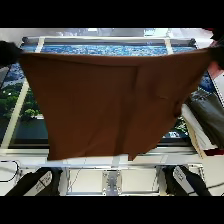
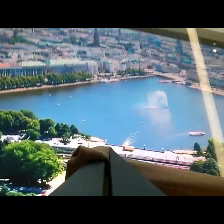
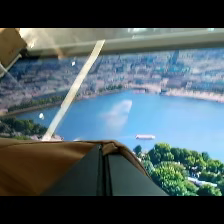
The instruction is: Fold the shirts.
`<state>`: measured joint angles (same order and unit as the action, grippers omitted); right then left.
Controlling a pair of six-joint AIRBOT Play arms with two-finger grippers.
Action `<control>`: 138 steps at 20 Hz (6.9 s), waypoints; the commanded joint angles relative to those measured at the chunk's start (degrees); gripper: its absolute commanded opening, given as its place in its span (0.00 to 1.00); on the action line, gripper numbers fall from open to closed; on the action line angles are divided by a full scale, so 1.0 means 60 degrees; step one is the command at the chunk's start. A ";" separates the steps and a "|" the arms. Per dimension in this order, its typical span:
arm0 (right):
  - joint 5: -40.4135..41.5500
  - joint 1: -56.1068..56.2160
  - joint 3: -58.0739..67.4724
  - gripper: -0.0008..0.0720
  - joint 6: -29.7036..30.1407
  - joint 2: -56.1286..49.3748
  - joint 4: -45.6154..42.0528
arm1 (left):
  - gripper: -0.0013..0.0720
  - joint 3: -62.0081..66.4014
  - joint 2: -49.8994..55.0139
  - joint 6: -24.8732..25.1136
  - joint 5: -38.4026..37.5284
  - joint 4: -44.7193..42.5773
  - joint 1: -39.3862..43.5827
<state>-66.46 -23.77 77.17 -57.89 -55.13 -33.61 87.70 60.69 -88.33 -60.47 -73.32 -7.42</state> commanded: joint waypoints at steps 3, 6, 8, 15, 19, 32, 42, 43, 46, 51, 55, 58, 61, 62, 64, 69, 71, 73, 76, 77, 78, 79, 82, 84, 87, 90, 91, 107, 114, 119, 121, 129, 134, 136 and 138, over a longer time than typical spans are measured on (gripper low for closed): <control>0.3552 0.3858 -0.0856 0.05 -0.0284 -0.3512 -0.3348 | 0.03 0.0025 0.3115 -0.0597 0.0572 -0.0270 0.0066; 0.5832 0.4710 -0.0852 0.05 -0.0878 -0.4987 -0.3719 | 0.03 0.0025 0.4419 -0.0900 0.1089 -0.0878 0.0178; 0.7034 0.4728 -0.0849 0.05 -0.1290 -0.5643 -0.3606 | 0.03 0.0025 0.5049 -0.1311 0.1577 -0.1064 0.0175; 0.7264 0.3311 -0.0164 0.05 -0.1472 -0.5938 -0.3483 | 0.03 0.0066 0.5533 -0.2433 0.3428 -0.1759 0.0168; 0.5927 0.3085 0.0310 0.05 -0.1377 -0.5934 -0.3388 | 0.03 0.0066 0.5533 -0.1854 0.2131 -0.1792 0.0295; 0.0011 0.3679 -0.0543 0.05 -0.2004 -0.5206 -0.6801 | 0.03 -0.0699 0.5541 -0.0699 -0.0437 -0.2652 0.0852; 0.1858 0.3679 -0.2739 0.05 -0.2153 -0.5213 -0.6623 | 0.04 -0.1821 0.5541 -0.0805 -0.0047 -0.2696 0.0849; 0.1861 0.3679 -0.2754 0.05 -0.2153 -0.5213 -0.6630 | 0.04 -0.1821 0.5541 -0.0805 -0.0087 -0.2677 0.0849; 0.1650 0.3668 -0.2699 0.08 -0.2648 -0.5206 -0.6634 | 0.31 -0.1807 0.5537 -0.0805 -0.0342 -0.2707 0.0849; -0.0452 0.3610 -0.1803 0.45 -0.2718 -0.4000 -0.7635 | 0.62 -0.1381 0.4535 -0.0798 -0.0834 -0.3140 0.0820; -0.0969 0.2725 -0.1796 0.49 -0.3191 -0.1417 -0.8021 | 0.62 -0.1752 0.1938 -0.0623 -0.0925 -0.4306 0.0816; -0.1038 0.1548 -0.3340 0.49 -0.3220 0.0419 -0.6776 | 0.62 -0.3668 -0.0098 -0.0765 -0.0947 -0.4590 0.0816; -0.1424 0.0692 -0.6269 0.49 -0.3388 0.1712 -0.5650 | 0.62 -0.5843 -0.1792 -0.1100 -0.0936 -0.4044 0.0820; -0.1443 0.0616 -0.7165 0.49 -0.3388 0.1931 -0.5180 | 0.62 -0.6291 -0.2244 -0.1100 -0.0940 -0.3887 0.0820; -0.1337 0.0630 -0.8677 0.49 -0.3286 0.2033 -0.4054 | 0.62 -0.6579 -0.2830 -0.1104 -0.0965 -0.3599 0.0820; -0.0251 0.0630 -1.0244 0.85 -0.3031 0.2025 -0.2881 | 0.62 -0.6568 -0.3191 -0.1104 -0.0714 -0.3162 0.0820; 0.0098 0.0630 -1.0255 0.85 -0.3031 0.2004 -0.2892 | 0.62 -0.6568 -0.3191 -0.1100 -0.0648 -0.2874 0.0820; 0.0361 0.0630 -1.0255 0.84 -0.3122 0.1985 -0.2889 | 0.62 -0.6568 -0.3191 -0.1100 -0.0608 -0.2659 0.0820; 0.0339 0.0648 -1.0258 0.84 -0.3147 0.1661 -0.2860 | 0.62 -0.6568 -0.3191 -0.1096 -0.0605 -0.2565 0.0820; 0.0310 0.0648 -1.0258 0.80 -0.3140 0.1504 -0.2849 | 0.62 -0.6568 -0.3191 -0.1096 -0.0612 -0.2557 0.0820; 0.0317 0.0648 -1.0258 0.76 -0.3140 0.1402 -0.2849 | 0.62 -0.6568 -0.3191 -0.1096 -0.0616 -0.2532 0.0820; 0.0317 0.0648 -1.0258 0.75 -0.3136 0.1362 -0.2841 | 0.62 -0.6568 -0.3195 -0.1096 -0.0616 -0.2524 0.0820; 0.0412 0.0648 -1.0331 0.75 -0.3136 0.1362 -0.2765 | 0.62 -0.6568 -0.3191 -0.1096 -0.0605 -0.2524 0.0820; 0.0648 0.0648 -1.0564 0.75 -0.3133 0.1362 -0.2575 | 0.62 -0.6568 -0.3191 -0.1096 -0.0608 -0.2524 0.0820; 0.0940 0.0648 -1.0972 0.75 -0.2856 0.1362 -0.2022 | 0.62 -0.6568 -0.3191 -0.1096 -0.0608 -0.2524 0.0820; 0.1370 0.0648 -1.1049 0.55 -0.2470 0.1362 -0.1330 | 0.62 -0.6568 -0.3191 -0.1096 -0.0590 -0.2528 0.0820; 0.1432 0.0648 -1.1049 0.53 -0.2295 0.1362 -0.0965 | 0.62 -0.6568 -0.3191 -0.1096 -0.0568 -0.2528 0.0820; -0.0120 0.0645 -1.0411 0.05 -0.1013 0.1967 0.0565 | 0.61 -0.8007 -0.3206 -0.6102 -0.1796 -0.6196 0.0816; -0.0127 0.0645 -1.0411 0.05 -0.0714 0.1967 0.0528 | 0.33 -0.9956 -0.3187 -0.9562 -0.1042 -0.4462 0.0816; -0.0131 0.0645 -1.0411 0.05 -0.0586 0.1967 0.0532 | 0.50 -1.0375 -0.3111 -0.9857 0.0004 -0.3450 0.0816; -0.0149 0.0645 -1.0411 0.05 -0.0586 0.1967 0.0532 | 0.50 -1.0393 -0.2852 -1.0145 0.0040 -0.3461 0.0812; -0.0175 0.0645 -1.0411 0.05 -0.0590 0.1967 0.0535 | 0.50 -1.0393 -0.1800 -1.0134 0.0546 -0.3228 0.0812; -0.0197 0.0645 -1.0411 0.05 -0.0594 0.1967 0.0543 | 0.50 -1.0393 -0.1406 -0.9923 0.0780 -0.2834 0.0262; -0.0193 0.0645 -1.0411 0.05 -0.0594 0.1967 0.0557 | 0.48 -1.0393 -0.1330 -0.9661 0.0780 -0.2743 -0.0022; -0.0189 0.0645 -1.0411 0.05 -0.0594 0.1967 0.0688 | 0.14 -1.0393 -0.1330 -0.9672 0.0841 -0.2769 -0.0044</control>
<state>-67.55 -19.92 14.63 -61.43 -43.38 -30.20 25.36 52.14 -147.28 -55.92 -90.70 -6.55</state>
